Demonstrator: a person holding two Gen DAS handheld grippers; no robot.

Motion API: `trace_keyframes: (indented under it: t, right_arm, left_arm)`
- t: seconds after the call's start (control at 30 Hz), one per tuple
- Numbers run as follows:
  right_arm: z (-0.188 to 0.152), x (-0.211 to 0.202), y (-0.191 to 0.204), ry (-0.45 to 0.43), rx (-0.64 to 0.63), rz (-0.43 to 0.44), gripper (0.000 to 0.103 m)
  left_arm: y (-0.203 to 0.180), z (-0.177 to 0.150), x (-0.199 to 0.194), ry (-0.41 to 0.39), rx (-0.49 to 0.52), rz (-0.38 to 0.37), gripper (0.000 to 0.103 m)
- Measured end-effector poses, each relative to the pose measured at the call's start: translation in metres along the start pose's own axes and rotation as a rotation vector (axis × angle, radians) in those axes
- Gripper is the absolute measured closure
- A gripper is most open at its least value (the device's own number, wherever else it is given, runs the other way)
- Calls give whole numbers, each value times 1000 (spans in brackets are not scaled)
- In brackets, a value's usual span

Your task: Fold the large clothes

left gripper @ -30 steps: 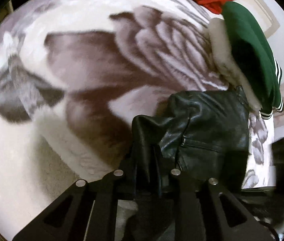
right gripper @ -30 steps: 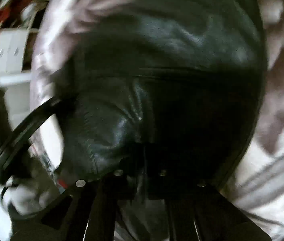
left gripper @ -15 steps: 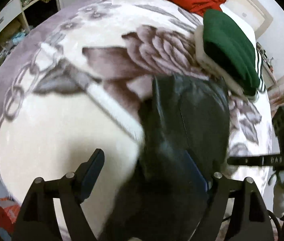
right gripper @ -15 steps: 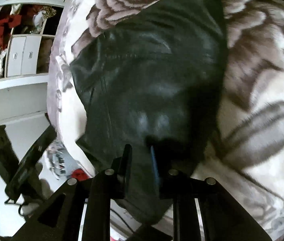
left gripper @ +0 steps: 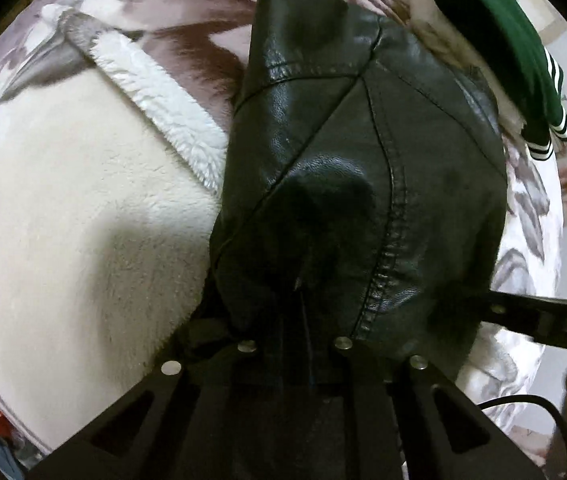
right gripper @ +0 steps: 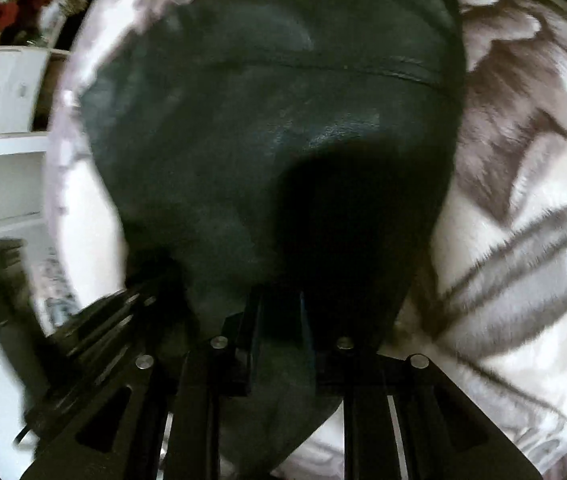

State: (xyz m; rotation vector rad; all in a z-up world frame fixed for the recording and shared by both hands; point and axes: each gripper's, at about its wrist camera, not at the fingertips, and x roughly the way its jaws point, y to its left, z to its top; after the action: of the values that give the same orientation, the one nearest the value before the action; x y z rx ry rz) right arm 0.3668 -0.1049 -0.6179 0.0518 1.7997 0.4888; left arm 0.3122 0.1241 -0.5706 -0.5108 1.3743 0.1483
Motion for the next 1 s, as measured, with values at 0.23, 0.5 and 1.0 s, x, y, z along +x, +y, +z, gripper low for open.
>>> trace_keyframes:
  t: [0.23,0.5,1.0]
  right_arm:
    - [16,28,-1,10,81,-92,89]
    - [4,-32,-28,25,85,150,57]
    - [72,-71,-155,-112,51,446,23]
  left_arm:
    - [17,10,17,30,-33,-81,93]
    - [1,-11,-48,-12,-37,-28,94]
    - [-55,-42,-27,-95,-143,223,32]
